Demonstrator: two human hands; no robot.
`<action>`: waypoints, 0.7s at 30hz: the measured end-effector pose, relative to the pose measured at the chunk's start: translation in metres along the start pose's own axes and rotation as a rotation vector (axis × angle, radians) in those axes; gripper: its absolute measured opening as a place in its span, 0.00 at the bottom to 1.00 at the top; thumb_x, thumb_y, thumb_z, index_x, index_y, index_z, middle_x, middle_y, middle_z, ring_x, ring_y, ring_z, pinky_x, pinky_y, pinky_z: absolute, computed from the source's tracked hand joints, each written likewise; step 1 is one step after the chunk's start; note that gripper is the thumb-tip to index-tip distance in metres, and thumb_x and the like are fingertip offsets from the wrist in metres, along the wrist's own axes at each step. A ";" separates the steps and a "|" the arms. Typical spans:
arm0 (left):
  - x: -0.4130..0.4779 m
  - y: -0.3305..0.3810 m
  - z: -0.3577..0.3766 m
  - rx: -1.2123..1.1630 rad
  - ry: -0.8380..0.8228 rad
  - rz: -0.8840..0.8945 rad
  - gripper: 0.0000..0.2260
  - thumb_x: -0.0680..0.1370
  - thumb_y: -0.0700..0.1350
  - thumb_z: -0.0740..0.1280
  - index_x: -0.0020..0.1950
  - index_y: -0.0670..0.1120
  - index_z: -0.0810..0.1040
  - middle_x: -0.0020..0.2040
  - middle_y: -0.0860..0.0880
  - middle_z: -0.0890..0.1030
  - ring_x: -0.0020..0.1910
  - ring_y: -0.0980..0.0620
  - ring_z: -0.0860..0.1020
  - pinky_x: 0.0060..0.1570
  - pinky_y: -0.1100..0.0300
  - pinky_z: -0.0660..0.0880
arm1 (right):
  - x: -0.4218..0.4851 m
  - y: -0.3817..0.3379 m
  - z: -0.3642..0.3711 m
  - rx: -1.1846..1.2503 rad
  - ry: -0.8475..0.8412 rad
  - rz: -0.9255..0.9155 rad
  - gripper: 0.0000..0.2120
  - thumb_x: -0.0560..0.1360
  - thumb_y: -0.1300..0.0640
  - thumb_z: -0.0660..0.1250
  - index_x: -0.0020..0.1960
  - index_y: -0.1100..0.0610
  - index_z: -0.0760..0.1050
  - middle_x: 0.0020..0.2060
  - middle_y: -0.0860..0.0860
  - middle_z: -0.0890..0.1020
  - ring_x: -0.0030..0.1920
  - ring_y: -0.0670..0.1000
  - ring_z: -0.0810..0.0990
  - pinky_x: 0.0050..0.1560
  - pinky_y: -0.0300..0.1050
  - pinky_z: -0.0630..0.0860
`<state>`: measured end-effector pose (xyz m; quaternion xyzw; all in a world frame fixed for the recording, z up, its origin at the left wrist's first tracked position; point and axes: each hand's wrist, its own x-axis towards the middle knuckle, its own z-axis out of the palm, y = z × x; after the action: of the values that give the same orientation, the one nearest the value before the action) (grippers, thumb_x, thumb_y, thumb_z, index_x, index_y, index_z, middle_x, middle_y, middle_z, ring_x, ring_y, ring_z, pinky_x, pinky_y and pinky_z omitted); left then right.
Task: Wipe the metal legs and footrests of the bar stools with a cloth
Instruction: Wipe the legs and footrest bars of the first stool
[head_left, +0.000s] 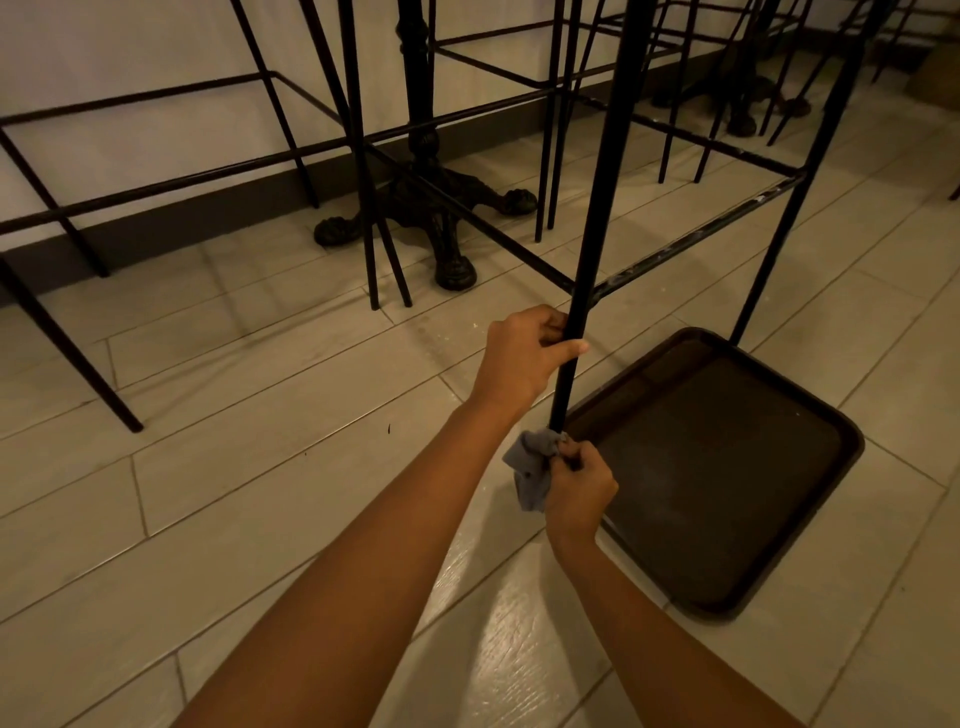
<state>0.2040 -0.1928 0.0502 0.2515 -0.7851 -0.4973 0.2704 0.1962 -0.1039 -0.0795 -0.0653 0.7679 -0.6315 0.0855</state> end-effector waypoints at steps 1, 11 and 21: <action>0.000 0.000 -0.001 -0.006 -0.002 -0.002 0.12 0.72 0.39 0.72 0.54 0.38 0.79 0.50 0.42 0.83 0.49 0.52 0.81 0.46 0.70 0.75 | 0.000 0.002 0.000 -0.022 -0.007 0.009 0.08 0.74 0.68 0.63 0.37 0.60 0.71 0.28 0.46 0.71 0.31 0.40 0.70 0.34 0.34 0.69; -0.001 -0.002 0.000 -0.014 0.005 -0.008 0.12 0.72 0.40 0.71 0.55 0.39 0.79 0.50 0.42 0.83 0.44 0.58 0.79 0.42 0.77 0.74 | -0.005 -0.005 0.004 0.121 0.051 -0.040 0.07 0.74 0.70 0.61 0.49 0.62 0.73 0.40 0.49 0.76 0.41 0.40 0.75 0.39 0.20 0.71; -0.001 -0.002 0.001 -0.019 0.019 -0.004 0.12 0.72 0.39 0.71 0.55 0.38 0.79 0.50 0.42 0.83 0.45 0.58 0.79 0.42 0.77 0.73 | -0.004 0.012 0.004 -0.018 0.020 -0.030 0.08 0.74 0.70 0.61 0.39 0.60 0.69 0.35 0.53 0.74 0.34 0.43 0.71 0.33 0.21 0.69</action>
<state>0.2041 -0.1921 0.0477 0.2553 -0.7772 -0.5028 0.2793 0.2008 -0.1051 -0.0919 -0.0713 0.7734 -0.6263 0.0678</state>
